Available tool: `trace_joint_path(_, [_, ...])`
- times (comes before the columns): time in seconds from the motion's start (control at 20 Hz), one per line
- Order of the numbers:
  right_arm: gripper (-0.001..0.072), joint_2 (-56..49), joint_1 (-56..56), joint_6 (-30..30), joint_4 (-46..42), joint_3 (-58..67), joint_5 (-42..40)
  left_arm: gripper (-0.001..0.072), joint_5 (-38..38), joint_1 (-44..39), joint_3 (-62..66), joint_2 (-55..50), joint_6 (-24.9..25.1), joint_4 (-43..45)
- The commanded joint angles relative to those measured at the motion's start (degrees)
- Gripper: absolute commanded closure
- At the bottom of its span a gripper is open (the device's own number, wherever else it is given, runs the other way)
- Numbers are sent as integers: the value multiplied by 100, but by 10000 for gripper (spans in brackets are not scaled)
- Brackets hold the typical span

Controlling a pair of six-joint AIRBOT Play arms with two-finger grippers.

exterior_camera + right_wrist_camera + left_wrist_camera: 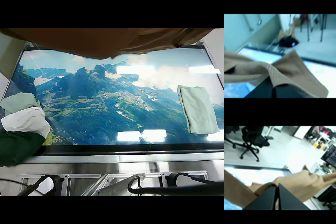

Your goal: Fold the shirts.

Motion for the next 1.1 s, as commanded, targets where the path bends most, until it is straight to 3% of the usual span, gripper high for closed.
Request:
trace_joint_path(0.0, [698, 417, -190, -140, -192, 254, -17, 692, -455, 476, -870, 975, 133, -76])
trace_joint_path(0.1, [699, 428, -188, -155, -168, -90, 63, 692, -476, 533, -1574, 1276, 201, -28])
trace_joint_path(0.35, [698, -44, 570, -809, -190, -1969, 162, 692, -197, -131, -3875, 1443, 203, 1233])
trace_joint_path(0.5, [697, -999, 1462, -1121, -669, -2876, -138, 692, 846, -962, -5501, 898, 302, 1864])
trace_joint_path(0.7, [686, -2774, 2133, -1097, -1316, -3086, -737, 689, 3003, -1633, -6664, -693, 601, 2033])
trace_joint_path(0.75, [577, -3117, 2184, -935, -1316, -3071, -949, 664, 3305, -1639, -6590, -1126, 608, 1971])
trace_joint_path(0.8, [502, -3333, 2179, -850, -1285, -3060, -1073, 338, 3370, -1604, -6369, -1495, 621, 1971])
trace_joint_path(0.85, [492, -3442, 2155, -844, -1272, -3058, -1110, 13, 3263, -1513, -6015, -1843, 605, 1969])
trace_joint_path(0.95, [433, -3383, 1993, -826, -1276, -3047, -1043, 19, 2675, -1228, -5165, -2330, 634, 1971])
trace_joint_path(1.0, [339, -3270, 1858, -741, -1279, -3038, -964, 18, 2271, -1082, -4710, -2503, 723, 2015])
trace_joint_path(1.05, [302, -3106, 1663, -544, -1279, -3040, -804, 19, 1786, -907, -4221, -2645, 890, 2022])
